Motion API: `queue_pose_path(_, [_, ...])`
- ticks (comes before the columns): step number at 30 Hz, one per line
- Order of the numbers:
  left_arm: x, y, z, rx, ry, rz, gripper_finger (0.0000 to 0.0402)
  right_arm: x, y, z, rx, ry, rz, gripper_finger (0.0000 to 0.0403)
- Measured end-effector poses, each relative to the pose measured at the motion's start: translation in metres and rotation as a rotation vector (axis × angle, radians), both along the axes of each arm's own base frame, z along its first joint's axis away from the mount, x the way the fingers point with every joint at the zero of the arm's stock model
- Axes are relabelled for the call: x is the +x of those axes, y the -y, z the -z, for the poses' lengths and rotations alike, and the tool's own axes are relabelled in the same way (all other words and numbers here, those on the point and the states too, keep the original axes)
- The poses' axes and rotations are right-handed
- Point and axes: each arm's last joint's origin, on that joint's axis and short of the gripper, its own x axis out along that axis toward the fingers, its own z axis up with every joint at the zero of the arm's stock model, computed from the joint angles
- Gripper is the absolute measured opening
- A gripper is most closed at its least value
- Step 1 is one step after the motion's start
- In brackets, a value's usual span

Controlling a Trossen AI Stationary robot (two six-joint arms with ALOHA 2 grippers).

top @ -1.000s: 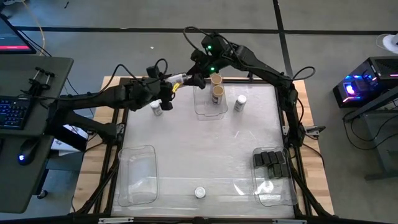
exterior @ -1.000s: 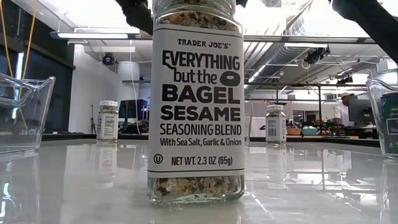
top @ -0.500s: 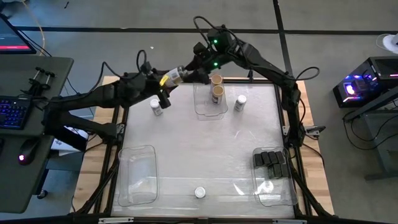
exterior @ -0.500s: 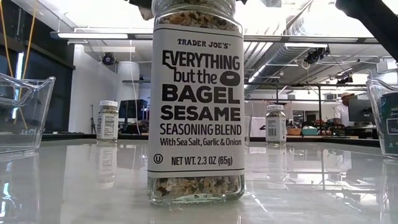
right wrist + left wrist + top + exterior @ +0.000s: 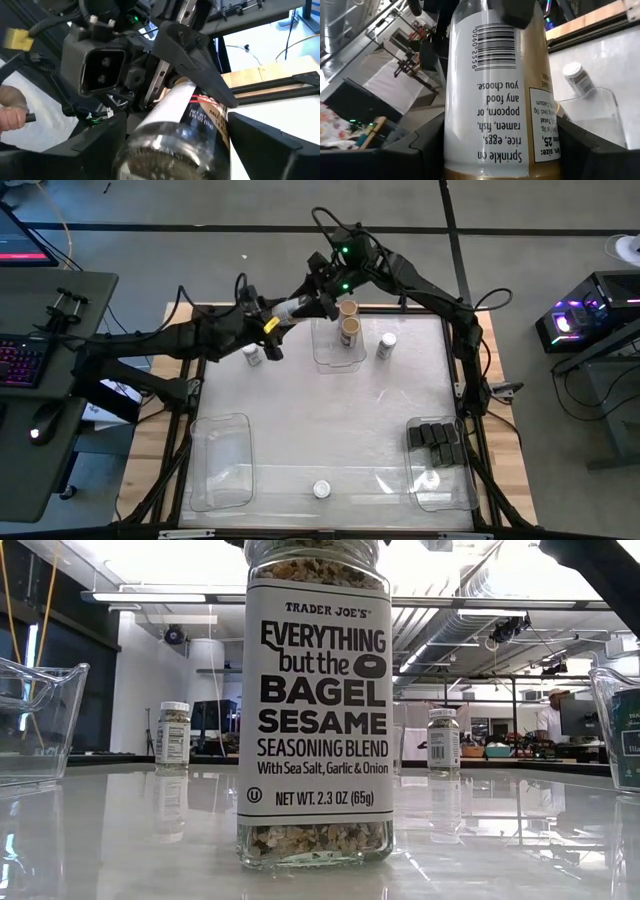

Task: Sort spices by type
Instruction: Put the gold spice bottle into the top transparent bin

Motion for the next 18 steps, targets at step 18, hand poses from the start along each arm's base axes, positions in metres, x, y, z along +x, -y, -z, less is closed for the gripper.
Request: queue_pose_path(18, [-0.0038,-0.0013,-0.0011,0.011,0.022,-0.126,0.0243,0.0011,0.0012,0.0003,-0.035,-0.012,0.082,0.0282])
